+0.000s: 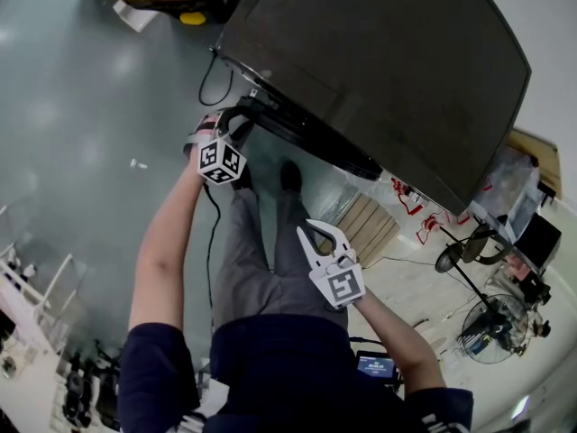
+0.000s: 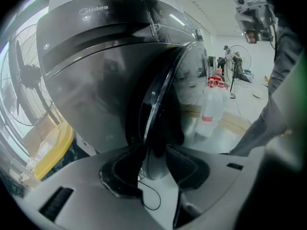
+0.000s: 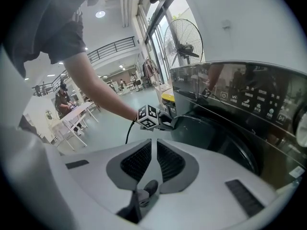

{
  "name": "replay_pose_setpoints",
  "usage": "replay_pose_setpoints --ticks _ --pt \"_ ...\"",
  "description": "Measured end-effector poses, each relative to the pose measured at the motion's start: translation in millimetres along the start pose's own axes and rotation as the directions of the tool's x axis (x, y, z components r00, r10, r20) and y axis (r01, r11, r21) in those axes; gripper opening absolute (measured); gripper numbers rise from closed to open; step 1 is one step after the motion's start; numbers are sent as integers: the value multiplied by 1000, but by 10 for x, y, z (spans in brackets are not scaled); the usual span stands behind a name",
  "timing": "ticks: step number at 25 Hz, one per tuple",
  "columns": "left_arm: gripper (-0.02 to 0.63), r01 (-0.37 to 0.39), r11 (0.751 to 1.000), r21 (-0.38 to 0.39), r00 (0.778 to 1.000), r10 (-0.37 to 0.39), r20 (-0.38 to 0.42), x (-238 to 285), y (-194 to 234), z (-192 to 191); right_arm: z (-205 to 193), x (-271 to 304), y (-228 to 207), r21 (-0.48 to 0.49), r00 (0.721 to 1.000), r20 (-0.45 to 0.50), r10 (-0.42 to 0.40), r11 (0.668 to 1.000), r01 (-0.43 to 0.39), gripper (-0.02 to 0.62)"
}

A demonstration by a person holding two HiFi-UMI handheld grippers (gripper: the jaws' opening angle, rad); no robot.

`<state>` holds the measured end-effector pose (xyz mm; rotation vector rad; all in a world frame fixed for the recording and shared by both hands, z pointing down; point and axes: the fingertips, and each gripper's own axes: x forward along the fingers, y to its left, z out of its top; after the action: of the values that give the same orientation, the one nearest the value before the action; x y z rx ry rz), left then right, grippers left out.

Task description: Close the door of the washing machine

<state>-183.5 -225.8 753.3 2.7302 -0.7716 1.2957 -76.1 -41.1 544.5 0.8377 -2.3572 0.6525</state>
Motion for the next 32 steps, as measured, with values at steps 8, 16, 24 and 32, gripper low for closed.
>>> replay_pose_setpoints --ticks 8,16,24,32 --pt "165 4 1000 6 1000 -4 6 59 37 42 63 35 -44 3 1000 20 -7 1000 7 54" --pt "166 6 1000 15 1000 -7 19 89 111 110 70 34 -37 9 1000 13 -16 1000 16 54" --pt "166 13 1000 22 1000 -14 28 127 157 158 66 52 -54 11 1000 5 -22 1000 22 54" --pt "166 25 999 41 999 -26 44 142 172 203 79 65 -73 26 1000 12 -26 999 26 54"
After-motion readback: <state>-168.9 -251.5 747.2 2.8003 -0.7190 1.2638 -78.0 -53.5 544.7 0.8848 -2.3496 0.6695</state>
